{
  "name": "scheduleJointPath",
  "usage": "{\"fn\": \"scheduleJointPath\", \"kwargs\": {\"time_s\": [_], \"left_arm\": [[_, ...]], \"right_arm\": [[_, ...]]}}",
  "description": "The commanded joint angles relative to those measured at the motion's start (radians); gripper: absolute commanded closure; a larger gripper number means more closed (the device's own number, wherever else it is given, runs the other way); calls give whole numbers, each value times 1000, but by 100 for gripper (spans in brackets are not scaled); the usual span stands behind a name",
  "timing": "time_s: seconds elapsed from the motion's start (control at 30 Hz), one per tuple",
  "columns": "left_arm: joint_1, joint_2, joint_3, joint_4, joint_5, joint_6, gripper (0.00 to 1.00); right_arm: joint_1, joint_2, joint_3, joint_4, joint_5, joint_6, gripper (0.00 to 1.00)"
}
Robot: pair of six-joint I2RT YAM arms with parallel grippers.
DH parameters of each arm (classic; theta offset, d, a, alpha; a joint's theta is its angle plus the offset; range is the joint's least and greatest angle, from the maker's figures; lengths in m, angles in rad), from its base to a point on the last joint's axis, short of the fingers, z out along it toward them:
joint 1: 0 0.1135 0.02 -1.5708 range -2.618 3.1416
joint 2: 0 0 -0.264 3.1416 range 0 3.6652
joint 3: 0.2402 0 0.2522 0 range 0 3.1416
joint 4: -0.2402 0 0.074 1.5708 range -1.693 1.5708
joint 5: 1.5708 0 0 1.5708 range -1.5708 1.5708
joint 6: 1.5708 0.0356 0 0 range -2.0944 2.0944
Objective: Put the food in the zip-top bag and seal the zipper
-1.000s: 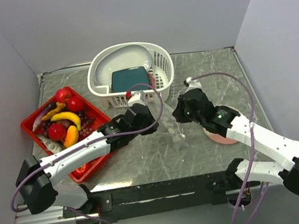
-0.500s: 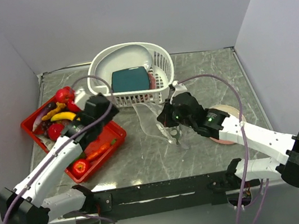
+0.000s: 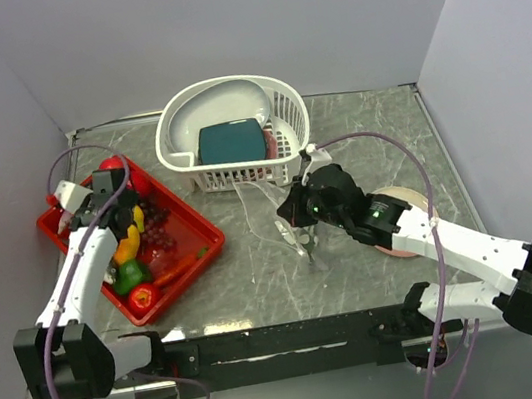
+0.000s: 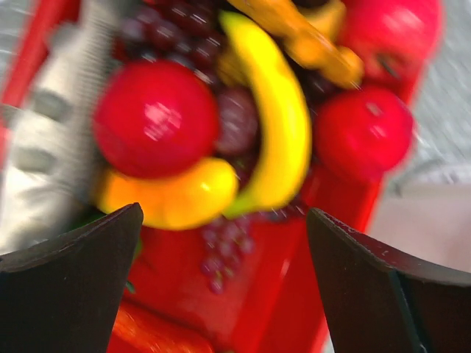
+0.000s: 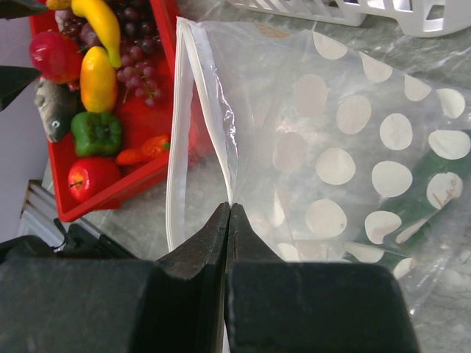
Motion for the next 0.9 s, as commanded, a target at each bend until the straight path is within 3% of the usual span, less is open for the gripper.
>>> {"fn": "scheduleJointPath", "kwargs": {"time_s": [0.0,0.3,0.7,0.87], "left_arm": [[69,20,38,-28,-33,-13,1],[169,127,76,-86,-77,-72,3],[212,213,70,-17,-39,-28,1],[212,159,37,6,-4,6,23]], "right_arm": [[2,-42,-3,50,-13,-30,100],[-14,-56,-39,67,-50,-42,100],[-32,-72,-57,79,-67,-44,100],[-34,-65,-57,80,-63,-44,100]]}}
